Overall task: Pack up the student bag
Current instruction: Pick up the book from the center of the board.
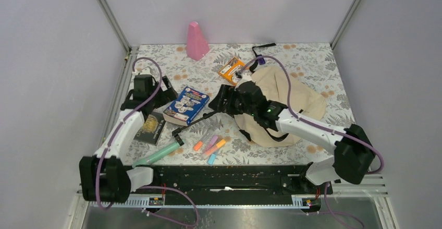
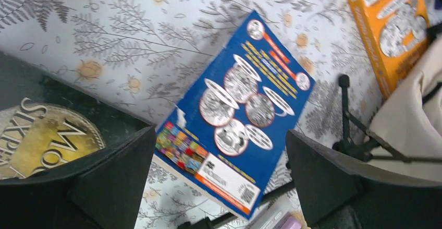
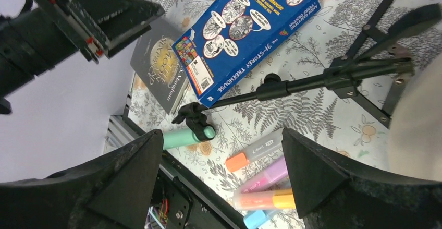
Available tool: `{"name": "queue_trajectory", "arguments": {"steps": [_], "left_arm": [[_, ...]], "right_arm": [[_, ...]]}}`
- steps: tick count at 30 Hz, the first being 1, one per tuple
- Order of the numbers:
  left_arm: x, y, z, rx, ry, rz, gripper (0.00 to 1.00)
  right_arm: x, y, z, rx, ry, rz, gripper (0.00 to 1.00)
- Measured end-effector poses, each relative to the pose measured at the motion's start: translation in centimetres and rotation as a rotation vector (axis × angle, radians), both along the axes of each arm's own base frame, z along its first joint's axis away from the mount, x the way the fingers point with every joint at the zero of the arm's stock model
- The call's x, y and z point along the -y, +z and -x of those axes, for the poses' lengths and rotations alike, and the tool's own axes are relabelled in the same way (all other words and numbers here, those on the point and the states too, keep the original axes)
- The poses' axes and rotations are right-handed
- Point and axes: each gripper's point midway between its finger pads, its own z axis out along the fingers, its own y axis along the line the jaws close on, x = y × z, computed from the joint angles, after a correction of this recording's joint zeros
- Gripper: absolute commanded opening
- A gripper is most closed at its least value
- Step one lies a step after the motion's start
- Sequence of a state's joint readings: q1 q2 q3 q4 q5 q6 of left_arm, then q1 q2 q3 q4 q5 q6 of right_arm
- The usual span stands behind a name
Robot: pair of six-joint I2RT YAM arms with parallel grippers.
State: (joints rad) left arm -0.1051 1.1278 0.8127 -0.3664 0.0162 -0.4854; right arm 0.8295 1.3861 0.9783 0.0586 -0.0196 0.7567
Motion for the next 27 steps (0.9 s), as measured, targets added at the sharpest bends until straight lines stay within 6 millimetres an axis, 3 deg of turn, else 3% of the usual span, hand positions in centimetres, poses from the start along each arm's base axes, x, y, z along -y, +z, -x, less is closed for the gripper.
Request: {"name": "queue_trajectory", "arguments": {"steps": [4,7,12,20,27], "left_arm": [[-1.9,-1.4,-2.4,-0.112,0.021,0.025,0.99],[-1.8,-2.1,-4.6,-0.175,-0.03,0.044,0.99],[-2.5,-3.9,-6.2,-0.268,-0.083,0.069,0.99],[-2.3,-7.9,-5.0,-0.419,-0.152,0.117,0.92],[-1.4,-10.3,-4.5,-0.487,-0.182,0.169,0.83]], "right_arm": [[-2.7,-1.1,-0.6,-0.018,-0.025,0.039,0.89],[-4.7,-1.5,-1.8,-0.026,-0.053,0.092,0.87],[-7.3,-2.6,-3.9,-0.055,-0.099,0.165,0.88],[-8.9,-8.2,-5.7,-0.161,-0.138,0.315,0.93],[-9.2,-11.5,-5.7,-0.242,-0.175,0.357,0.94]]}}
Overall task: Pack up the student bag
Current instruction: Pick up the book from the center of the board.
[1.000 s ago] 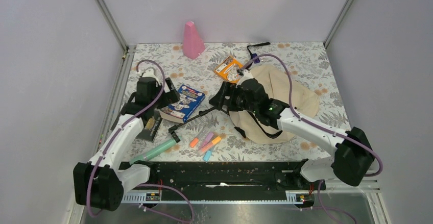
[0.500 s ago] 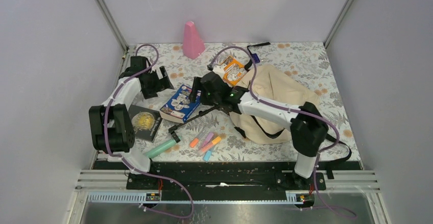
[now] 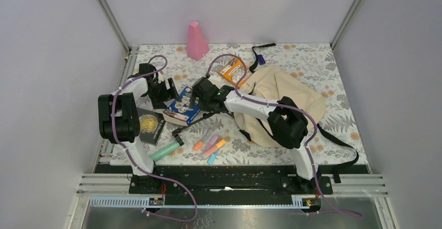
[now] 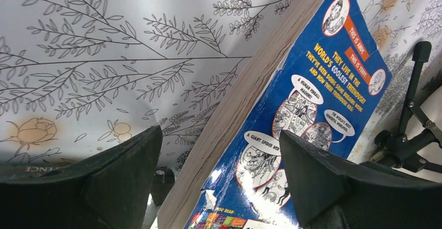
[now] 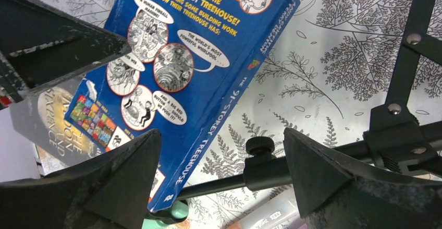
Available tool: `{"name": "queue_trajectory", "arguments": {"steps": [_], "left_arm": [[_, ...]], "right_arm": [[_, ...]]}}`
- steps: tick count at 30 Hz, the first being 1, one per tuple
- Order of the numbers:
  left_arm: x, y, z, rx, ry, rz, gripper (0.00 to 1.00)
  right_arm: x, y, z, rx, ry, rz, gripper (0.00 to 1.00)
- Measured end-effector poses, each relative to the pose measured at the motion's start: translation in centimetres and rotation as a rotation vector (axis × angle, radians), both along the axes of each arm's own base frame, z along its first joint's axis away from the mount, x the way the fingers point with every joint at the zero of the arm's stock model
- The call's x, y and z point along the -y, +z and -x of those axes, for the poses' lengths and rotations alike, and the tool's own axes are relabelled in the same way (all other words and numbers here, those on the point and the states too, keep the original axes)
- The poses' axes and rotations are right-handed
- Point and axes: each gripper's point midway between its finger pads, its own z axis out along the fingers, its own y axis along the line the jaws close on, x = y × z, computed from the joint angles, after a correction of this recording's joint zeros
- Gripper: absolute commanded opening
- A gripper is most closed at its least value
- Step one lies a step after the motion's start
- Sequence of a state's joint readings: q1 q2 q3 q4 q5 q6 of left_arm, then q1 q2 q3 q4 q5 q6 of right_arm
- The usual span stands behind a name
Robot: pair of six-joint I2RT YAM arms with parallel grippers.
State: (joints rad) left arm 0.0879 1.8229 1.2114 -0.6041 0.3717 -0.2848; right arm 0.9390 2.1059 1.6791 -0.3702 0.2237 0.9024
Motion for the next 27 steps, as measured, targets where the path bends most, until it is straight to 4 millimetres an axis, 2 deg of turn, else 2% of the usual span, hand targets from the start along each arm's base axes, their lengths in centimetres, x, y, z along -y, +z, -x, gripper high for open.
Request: {"name": "queue_trajectory", "arguments": {"steps": [4,9,14,19,27], "left_arm": [[0.4,-0.2,0.1,-0.008,-0.005,0.02,0.75],[0.9,-0.6,0.2,-0.021,-0.013,0.032,0.69],[1.4,-0.8,0.3,-0.028,-0.026,0.033,0.57],[2.1,-0.7,0.3,-0.024,-0.041,0.038,0.53],[2.0,-0.7,0.0,-0.015,-0.039,0.043,0.5]], "right_arm": [[-0.2,-0.6,-0.1,-0.018,-0.022,-0.003,0.94],[-1.2,-1.2,-0.6,-0.033,-0.044,-0.026,0.93],[-2.4,-1.6,-0.9,-0.048,-0.056,-0.068,0.93],[-3.8,-1.9,-1.1,-0.073,-0.065,-0.122,0.91],[-4.1,-1.9,-1.8,-0.063,-0.107,-0.163,0.9]]}}
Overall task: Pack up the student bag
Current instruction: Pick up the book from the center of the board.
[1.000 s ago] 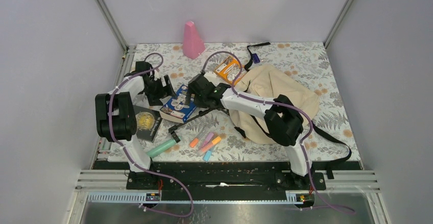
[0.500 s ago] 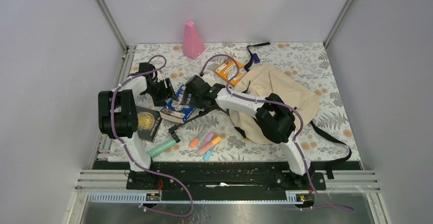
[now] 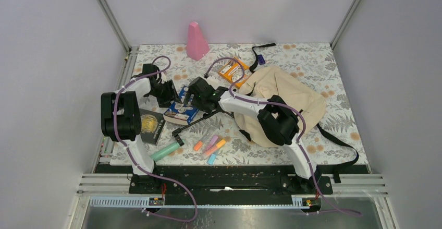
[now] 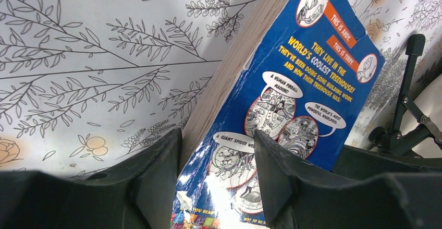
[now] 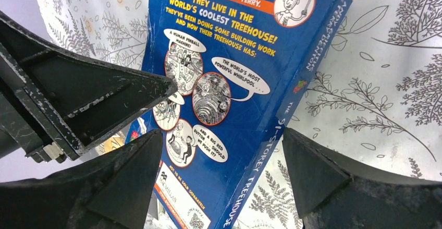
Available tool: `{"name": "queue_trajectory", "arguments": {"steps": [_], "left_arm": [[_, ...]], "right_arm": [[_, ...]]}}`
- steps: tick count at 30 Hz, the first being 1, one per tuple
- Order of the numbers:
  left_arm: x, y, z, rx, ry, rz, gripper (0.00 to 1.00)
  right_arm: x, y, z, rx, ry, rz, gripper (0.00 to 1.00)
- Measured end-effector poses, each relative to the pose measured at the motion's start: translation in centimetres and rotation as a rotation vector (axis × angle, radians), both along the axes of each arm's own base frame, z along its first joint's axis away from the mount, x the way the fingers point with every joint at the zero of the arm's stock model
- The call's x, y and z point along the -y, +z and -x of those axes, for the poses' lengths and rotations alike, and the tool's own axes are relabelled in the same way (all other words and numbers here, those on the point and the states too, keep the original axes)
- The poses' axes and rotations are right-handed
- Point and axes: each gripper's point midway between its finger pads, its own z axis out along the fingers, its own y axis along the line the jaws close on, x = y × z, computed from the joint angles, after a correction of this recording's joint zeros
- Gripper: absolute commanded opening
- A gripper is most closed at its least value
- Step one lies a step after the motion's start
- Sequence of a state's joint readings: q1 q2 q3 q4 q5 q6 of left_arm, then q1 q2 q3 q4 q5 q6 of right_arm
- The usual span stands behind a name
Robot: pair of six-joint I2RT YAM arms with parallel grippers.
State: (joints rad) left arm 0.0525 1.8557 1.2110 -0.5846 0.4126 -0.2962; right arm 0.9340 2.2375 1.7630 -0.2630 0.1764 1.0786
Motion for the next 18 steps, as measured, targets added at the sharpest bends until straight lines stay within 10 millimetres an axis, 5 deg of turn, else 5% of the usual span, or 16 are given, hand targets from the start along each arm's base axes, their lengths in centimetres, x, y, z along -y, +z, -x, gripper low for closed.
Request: {"name": "queue_trajectory", "arguments": {"steps": [18], "left_arm": [[-0.5,-0.1,-0.2,0.006,0.013,0.007,0.45]], "right_arm": [[0.2,-1.9,-1.4,0.112,-0.066,-0.096,0.74]]}}
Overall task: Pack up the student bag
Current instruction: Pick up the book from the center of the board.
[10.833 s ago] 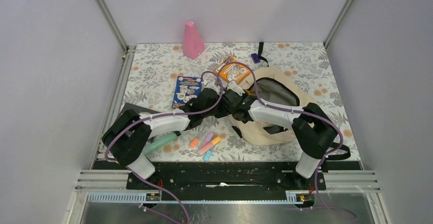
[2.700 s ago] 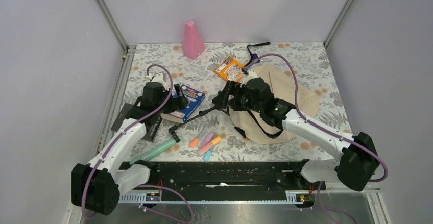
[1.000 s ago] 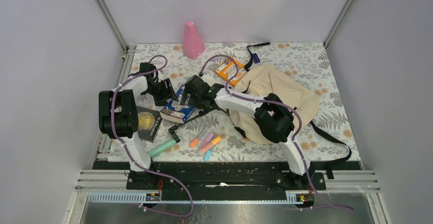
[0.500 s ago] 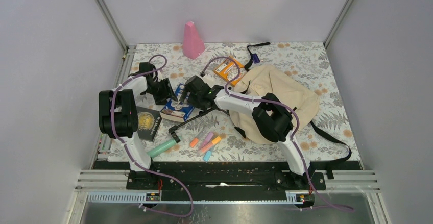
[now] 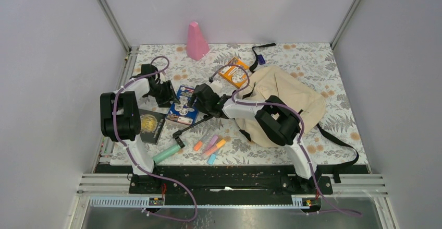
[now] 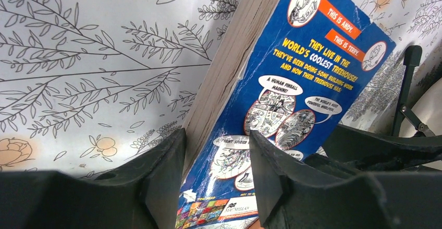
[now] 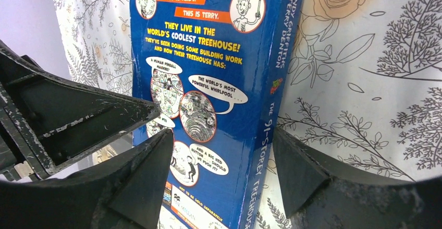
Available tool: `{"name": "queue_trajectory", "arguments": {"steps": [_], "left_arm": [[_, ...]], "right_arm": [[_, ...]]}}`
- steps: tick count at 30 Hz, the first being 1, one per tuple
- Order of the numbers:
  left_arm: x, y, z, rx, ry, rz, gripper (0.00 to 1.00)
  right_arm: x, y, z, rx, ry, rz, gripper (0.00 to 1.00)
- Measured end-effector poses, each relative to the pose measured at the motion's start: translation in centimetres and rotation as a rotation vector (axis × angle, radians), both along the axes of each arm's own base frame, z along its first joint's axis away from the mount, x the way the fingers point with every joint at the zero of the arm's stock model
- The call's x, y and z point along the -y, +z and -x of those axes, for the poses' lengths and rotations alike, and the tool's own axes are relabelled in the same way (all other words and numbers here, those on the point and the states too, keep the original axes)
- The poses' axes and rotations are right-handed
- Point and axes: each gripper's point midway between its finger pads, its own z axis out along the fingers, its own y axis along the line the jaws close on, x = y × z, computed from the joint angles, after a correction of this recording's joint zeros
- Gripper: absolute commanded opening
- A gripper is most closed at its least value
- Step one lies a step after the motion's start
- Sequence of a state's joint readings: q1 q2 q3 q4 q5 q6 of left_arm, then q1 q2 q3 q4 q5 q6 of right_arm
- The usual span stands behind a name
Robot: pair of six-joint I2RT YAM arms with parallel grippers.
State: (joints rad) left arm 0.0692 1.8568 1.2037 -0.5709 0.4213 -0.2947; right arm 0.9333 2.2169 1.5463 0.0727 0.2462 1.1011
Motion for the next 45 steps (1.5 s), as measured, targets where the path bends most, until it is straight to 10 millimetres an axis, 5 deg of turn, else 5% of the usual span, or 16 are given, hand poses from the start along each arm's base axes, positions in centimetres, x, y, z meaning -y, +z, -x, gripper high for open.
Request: {"name": "queue_trajectory", "arguments": {"steps": [5,13,18,25,31,38,45], "left_arm": [[-0.1,0.0,0.0,-0.002,0.003,0.001,0.41],[-0.9,0.0,-0.1,0.001,0.016,-0.003,0.26],[-0.9,0.4,-0.1,0.011,0.017,0.01,0.0],[-0.1,2.2,-0.2,0.075,0.0,0.052,0.0],[1.1,5.4,-0.1,0.191,-0.012,0.132,0.0],[0.3,9.3,0.7,0.316,0.091,0.271,0.0],[0.3,14.8,0.3,0.488,0.131,0.37,0.0]], "right_arm": [[0.1,0.0,-0.2,0.02,0.013,0.015,0.62],[-0.6,0.5,-0.7,0.056,0.071,0.032,0.68],[-0.5,0.0,-1.3,0.057,0.091,0.078,0.71],[-0.3,-0.4,-1.0,0.058,0.117,0.106,0.79],[-0.5,-0.2,-0.6,0.061,0.173,0.103,0.95],[-0.6,5.3,0.3,0.135,0.257,0.013,0.99],[0.9,15.8,0.7,0.285,0.299,-0.16,0.99]]}}
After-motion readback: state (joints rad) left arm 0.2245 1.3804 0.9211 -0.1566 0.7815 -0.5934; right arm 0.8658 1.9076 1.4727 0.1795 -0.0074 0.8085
